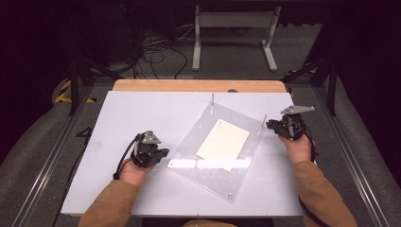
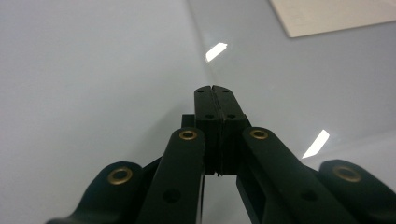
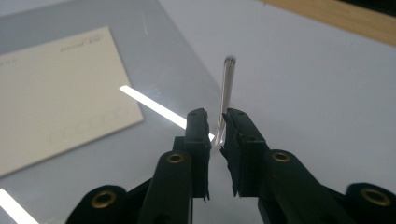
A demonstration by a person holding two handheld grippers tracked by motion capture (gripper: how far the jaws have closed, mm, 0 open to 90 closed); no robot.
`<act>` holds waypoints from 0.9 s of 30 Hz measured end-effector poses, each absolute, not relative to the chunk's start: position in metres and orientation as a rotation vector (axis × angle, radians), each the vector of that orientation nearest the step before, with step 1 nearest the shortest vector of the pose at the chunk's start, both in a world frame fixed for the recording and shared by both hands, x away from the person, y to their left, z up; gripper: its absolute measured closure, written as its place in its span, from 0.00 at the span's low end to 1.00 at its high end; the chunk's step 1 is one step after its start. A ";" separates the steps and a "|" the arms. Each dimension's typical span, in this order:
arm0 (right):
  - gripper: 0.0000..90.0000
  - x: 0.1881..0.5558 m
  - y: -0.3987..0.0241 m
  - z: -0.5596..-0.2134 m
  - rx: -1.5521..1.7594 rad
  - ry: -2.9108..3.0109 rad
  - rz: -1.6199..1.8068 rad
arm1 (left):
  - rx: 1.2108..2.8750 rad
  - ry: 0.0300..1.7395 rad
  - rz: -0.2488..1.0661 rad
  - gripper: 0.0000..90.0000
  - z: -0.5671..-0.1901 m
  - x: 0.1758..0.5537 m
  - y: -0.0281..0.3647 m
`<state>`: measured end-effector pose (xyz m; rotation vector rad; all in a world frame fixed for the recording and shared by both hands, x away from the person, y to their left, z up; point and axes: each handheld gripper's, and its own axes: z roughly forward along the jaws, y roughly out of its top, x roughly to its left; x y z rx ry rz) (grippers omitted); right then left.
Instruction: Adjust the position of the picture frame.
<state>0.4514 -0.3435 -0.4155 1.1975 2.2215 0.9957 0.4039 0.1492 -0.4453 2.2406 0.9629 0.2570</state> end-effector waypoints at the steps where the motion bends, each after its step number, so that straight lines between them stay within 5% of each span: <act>1: 0.91 0.444 -0.346 -0.418 1.213 2.242 0.983 | 2.249 0.974 0.250 0.99 -0.447 0.408 0.148; 16: 0.98 0.408 -0.349 -0.430 1.289 2.430 0.965 | 2.316 0.859 0.016 1.00 -0.451 0.405 0.136; 19: 0.99 0.406 -0.352 -0.434 1.327 2.456 0.967 | 2.383 0.682 -0.088 1.00 -0.450 0.385 0.126; 27: 0.99 0.418 -0.348 -0.441 1.361 2.488 0.988 | 2.346 0.716 -0.063 0.93 -0.452 0.384 0.128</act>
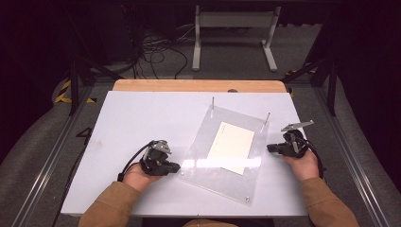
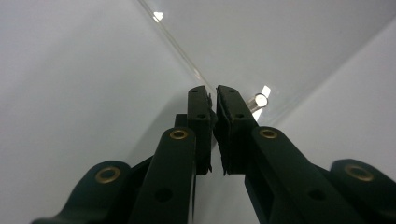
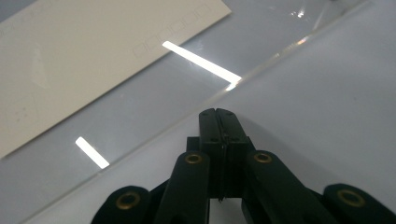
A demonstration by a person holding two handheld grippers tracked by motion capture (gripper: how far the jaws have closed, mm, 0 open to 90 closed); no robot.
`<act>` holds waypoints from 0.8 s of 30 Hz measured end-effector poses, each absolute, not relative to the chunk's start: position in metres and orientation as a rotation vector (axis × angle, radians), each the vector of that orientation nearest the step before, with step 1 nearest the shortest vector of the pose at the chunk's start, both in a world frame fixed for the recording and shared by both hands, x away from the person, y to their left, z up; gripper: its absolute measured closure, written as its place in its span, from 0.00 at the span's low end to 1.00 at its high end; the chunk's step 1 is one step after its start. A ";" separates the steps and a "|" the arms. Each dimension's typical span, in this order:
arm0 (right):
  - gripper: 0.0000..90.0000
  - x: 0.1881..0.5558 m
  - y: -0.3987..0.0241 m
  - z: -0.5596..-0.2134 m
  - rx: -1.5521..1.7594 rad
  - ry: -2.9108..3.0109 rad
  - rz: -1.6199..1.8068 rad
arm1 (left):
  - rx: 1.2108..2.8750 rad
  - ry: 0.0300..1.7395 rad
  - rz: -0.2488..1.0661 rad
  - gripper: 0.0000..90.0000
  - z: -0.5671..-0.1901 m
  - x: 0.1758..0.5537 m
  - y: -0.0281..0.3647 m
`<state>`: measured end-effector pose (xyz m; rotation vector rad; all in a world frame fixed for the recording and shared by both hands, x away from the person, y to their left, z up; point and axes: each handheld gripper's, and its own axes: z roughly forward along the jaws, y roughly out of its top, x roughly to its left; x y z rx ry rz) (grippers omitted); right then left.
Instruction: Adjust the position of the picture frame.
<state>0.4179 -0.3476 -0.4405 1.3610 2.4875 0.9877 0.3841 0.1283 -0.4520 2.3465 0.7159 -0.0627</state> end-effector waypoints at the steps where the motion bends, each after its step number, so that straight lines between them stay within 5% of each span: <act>1: 0.99 0.421 -0.345 -0.441 1.364 2.490 0.987 | 2.336 0.725 -0.067 0.93 -0.453 0.385 0.130; 8: 1.00 0.446 -0.331 -0.440 1.401 2.526 0.993 | 2.368 0.679 -0.119 1.00 -0.452 0.379 0.131; 24: 1.00 0.494 -0.273 -0.441 1.265 2.625 1.003 | 2.421 0.630 -0.208 0.94 -0.450 0.341 0.145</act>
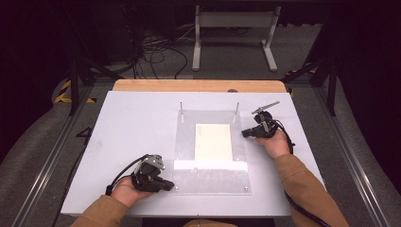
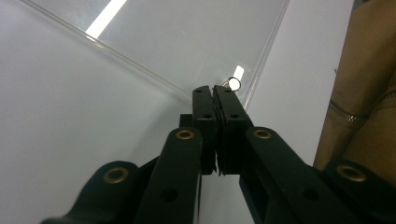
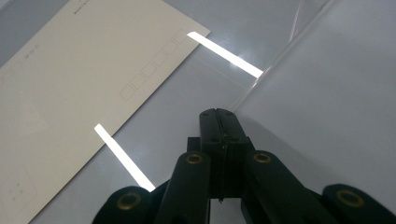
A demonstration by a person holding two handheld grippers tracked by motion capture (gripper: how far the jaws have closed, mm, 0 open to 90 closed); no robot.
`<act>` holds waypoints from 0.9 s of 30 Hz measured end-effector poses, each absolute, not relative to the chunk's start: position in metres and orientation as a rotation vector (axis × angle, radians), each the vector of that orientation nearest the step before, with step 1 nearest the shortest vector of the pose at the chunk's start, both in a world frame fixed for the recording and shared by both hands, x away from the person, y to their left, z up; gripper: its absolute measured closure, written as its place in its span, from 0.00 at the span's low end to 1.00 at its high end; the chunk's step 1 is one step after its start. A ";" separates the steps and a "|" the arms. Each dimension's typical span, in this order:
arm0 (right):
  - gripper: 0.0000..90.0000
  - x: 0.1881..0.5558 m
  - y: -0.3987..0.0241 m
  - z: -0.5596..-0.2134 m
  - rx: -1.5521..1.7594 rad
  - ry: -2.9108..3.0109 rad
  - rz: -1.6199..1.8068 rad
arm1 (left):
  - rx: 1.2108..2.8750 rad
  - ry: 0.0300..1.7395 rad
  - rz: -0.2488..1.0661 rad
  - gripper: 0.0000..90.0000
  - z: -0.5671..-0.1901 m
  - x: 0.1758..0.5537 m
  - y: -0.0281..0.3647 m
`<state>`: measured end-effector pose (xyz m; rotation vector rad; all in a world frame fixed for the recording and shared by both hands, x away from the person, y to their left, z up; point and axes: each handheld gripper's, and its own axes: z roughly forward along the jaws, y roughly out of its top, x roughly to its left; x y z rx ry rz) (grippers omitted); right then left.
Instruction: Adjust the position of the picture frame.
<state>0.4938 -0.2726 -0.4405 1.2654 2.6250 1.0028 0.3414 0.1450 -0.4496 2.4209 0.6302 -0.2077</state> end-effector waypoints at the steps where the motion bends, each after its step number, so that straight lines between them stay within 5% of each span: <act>1: 1.00 0.494 -0.271 -0.440 1.258 2.627 0.998 | 2.424 0.646 -0.183 0.92 -0.449 0.342 0.145; 5: 0.99 0.497 -0.265 -0.435 1.182 2.563 0.976 | 2.375 0.743 -0.103 0.88 -0.447 0.348 0.154; 8: 0.79 0.510 -0.261 -0.427 1.142 2.437 1.040 | 2.307 0.811 -0.032 0.83 -0.445 0.353 0.164; 14: 0.72 0.543 -0.245 -0.422 1.058 2.370 0.939 | 2.204 0.846 0.039 0.78 -0.440 0.353 0.180; 16: 0.74 0.557 -0.239 -0.424 1.084 2.361 0.927 | 2.180 0.853 0.050 0.76 -0.440 0.352 0.184; 20: 0.93 0.562 -0.228 -0.420 1.009 2.371 0.887 | 2.157 0.877 0.042 0.75 -0.438 0.350 0.189; 27: 0.94 0.539 -0.231 -0.419 0.882 2.440 0.919 | 2.173 0.853 0.040 0.75 -0.437 0.349 0.185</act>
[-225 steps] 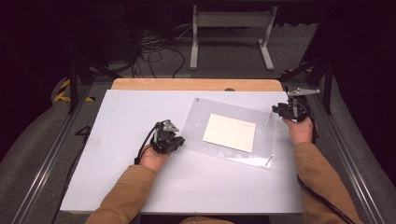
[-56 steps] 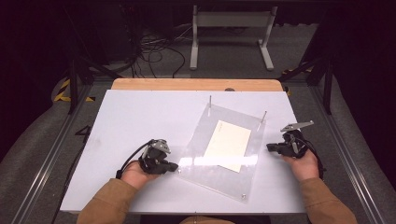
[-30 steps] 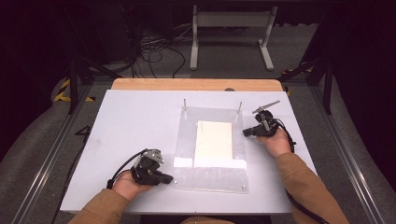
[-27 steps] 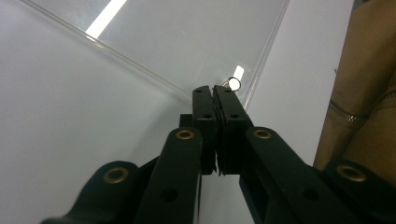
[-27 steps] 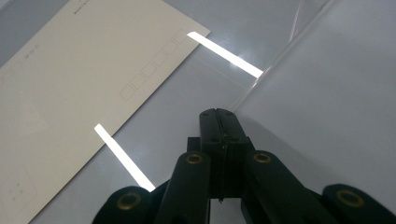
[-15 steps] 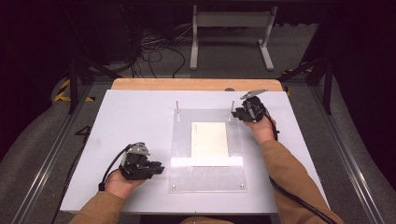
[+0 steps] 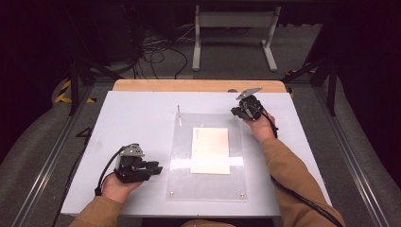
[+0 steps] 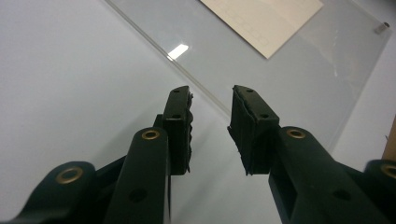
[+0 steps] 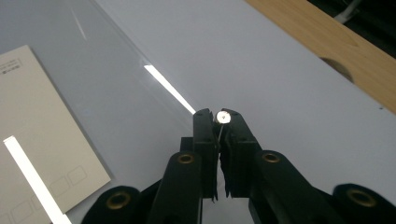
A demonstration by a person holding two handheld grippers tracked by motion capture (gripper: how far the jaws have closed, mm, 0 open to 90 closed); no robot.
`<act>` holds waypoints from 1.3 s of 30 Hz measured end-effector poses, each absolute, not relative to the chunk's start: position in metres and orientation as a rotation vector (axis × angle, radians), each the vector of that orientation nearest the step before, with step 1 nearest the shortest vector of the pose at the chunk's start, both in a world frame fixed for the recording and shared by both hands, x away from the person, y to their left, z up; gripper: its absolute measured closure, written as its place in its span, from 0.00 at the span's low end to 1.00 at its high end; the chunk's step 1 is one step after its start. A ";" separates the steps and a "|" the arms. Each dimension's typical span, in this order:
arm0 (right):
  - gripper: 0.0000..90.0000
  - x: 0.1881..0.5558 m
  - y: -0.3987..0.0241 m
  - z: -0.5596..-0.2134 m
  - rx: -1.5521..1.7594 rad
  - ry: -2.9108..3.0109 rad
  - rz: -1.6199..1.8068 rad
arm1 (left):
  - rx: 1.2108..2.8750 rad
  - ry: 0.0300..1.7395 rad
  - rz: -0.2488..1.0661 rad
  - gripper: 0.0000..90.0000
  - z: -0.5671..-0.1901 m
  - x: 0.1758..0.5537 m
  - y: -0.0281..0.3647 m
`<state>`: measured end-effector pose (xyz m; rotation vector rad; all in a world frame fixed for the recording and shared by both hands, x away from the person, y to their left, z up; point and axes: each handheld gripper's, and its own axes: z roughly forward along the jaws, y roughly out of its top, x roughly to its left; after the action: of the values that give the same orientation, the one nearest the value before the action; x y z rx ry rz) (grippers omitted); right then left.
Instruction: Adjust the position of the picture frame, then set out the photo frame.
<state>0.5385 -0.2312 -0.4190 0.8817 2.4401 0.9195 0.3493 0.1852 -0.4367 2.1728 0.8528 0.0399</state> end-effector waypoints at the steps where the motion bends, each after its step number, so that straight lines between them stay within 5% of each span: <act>1: 0.94 0.534 -0.231 -0.420 0.873 2.444 0.930 | 2.169 0.853 0.036 0.75 -0.436 0.349 0.183; 20: 0.94 0.524 -0.212 -0.424 0.817 2.477 1.008 | 2.137 0.832 0.043 0.75 -0.429 0.351 0.187; 39: 0.94 0.532 -0.223 -0.437 0.968 2.488 1.124 | 2.133 0.766 0.054 0.60 -0.425 0.340 0.184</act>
<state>0.5319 -0.2233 -0.4370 0.9678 2.4882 1.1240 0.3399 0.1840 -0.4245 2.1333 0.7661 0.0538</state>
